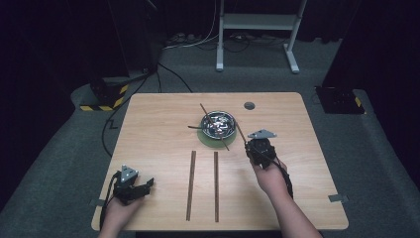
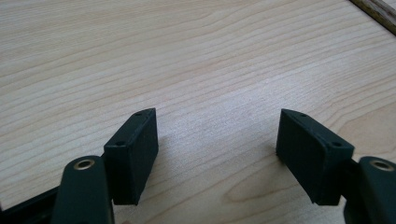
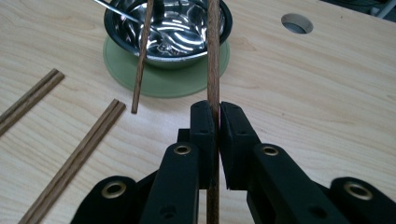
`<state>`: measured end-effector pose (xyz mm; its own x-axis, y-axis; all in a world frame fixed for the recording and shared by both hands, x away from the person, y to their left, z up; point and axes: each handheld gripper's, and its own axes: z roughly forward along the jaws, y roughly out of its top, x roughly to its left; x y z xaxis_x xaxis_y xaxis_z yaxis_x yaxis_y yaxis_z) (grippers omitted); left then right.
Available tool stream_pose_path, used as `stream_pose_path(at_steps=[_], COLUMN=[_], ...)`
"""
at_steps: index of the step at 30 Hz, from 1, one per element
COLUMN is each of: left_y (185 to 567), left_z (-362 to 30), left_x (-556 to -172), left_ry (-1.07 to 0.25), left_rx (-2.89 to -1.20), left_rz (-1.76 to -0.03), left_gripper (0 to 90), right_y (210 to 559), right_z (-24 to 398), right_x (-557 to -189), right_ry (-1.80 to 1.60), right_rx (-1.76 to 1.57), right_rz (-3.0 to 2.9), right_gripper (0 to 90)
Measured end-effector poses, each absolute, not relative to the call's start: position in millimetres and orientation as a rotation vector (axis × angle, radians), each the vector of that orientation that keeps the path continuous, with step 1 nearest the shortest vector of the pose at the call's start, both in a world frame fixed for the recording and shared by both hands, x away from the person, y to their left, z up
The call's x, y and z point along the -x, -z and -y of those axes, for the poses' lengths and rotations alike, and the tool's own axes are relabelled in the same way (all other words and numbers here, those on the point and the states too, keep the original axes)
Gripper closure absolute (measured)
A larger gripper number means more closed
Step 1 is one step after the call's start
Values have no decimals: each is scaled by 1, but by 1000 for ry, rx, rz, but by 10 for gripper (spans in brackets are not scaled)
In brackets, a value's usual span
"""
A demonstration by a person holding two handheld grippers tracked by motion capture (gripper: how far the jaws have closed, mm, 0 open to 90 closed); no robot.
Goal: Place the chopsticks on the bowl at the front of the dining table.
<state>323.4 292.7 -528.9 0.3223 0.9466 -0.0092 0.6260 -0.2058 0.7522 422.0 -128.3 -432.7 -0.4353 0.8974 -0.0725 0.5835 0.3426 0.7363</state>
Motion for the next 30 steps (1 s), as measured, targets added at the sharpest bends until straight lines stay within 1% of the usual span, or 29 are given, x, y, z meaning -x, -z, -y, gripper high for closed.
stream_pose_path(at_steps=[14,30], left_y=[529,529], left_z=[-292,-292], left_x=[-323,-323], left_ry=[-615,-615], left_rx=[-1923,-1922], left_rz=[-1388,-1389], left_gripper=[296,296], right_y=[420,422], right_z=[108,80], right_x=[-453,-496], right_ry=[-915,-895], right_rx=[-1296,-1311], right_rz=[-2144,-2172], right_gripper=[844,843])
